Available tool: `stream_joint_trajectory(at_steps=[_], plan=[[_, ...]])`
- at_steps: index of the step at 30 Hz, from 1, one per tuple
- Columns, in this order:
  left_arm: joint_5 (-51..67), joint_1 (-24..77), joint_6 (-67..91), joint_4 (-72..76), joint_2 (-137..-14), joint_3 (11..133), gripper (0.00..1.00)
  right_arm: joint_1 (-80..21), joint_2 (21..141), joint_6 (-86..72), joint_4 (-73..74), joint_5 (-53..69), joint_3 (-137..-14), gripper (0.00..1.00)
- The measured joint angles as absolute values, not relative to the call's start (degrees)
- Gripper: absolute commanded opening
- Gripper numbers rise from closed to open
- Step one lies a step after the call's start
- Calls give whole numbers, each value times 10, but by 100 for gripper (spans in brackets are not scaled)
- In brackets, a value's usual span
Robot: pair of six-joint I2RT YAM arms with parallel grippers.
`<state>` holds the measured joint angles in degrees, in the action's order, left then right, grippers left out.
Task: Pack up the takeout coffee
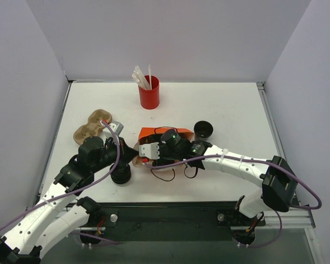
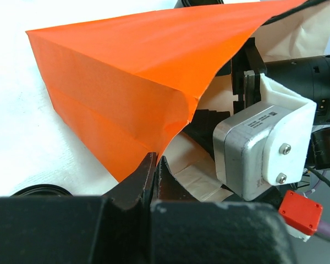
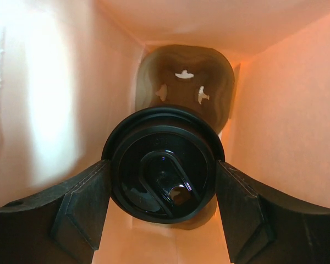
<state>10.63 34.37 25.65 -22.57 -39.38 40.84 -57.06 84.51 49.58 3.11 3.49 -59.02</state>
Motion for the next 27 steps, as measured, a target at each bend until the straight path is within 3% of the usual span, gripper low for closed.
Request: stream_joint_trajectory(at_steps=[27], plan=[[92, 343, 216, -225, -416, 406, 0, -552, 804, 547, 84, 2, -576, 37]])
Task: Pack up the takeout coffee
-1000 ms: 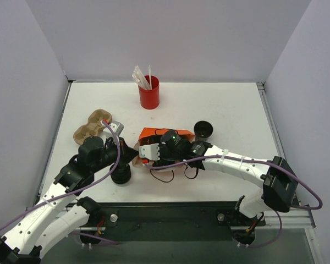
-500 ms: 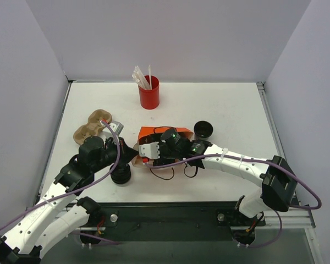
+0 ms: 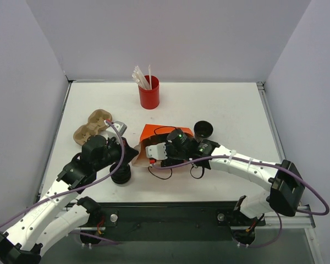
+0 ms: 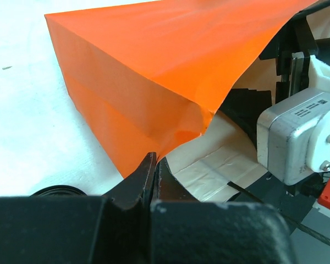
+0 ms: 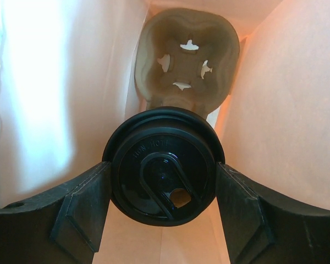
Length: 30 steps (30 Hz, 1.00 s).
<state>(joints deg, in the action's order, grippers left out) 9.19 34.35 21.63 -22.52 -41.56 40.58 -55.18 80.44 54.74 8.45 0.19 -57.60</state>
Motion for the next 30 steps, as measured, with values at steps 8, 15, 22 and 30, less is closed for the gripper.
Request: stream_joint_trajectory(at_steps=[8, 15, 22, 30], plan=[[91, 343, 217, -220, -414, 406, 0, -545, 804, 573, 96, 13, -576, 36], [95, 343, 220, -200, -413, 405, 0, -520, 806, 586, 103, 13, -576, 35], [110, 343, 223, -176, -404, 385, 0, -509, 823, 596, 105, 15, -581, 34], [125, 343, 224, -154, -383, 360, 0, -505, 839, 599, 89, 17, -583, 34]])
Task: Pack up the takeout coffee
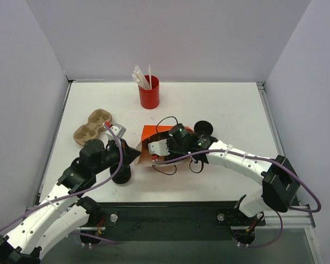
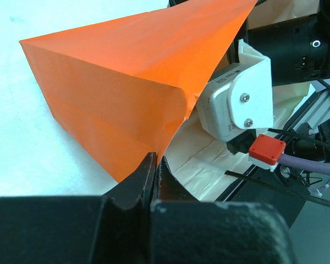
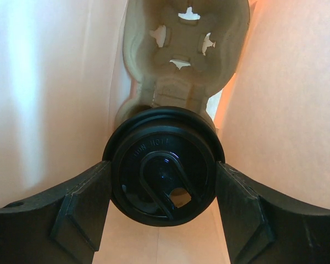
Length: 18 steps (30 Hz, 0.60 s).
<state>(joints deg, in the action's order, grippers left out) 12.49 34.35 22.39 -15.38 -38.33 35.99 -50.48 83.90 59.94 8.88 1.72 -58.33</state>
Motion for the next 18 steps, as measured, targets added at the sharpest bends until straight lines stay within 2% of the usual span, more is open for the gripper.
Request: stream_joint_trajectory(at_steps=[13, 15, 18], plan=[[127, 343, 231, -154, -383, 360, 0, -499, 843, 616, 49, 19, -561, 43], [127, 343, 232, -155, -383, 360, 0, -499, 843, 616, 49, 19, -561, 47], [126, 343, 232, -156, -383, 360, 0, -499, 843, 614, 50, 18, -561, 61]])
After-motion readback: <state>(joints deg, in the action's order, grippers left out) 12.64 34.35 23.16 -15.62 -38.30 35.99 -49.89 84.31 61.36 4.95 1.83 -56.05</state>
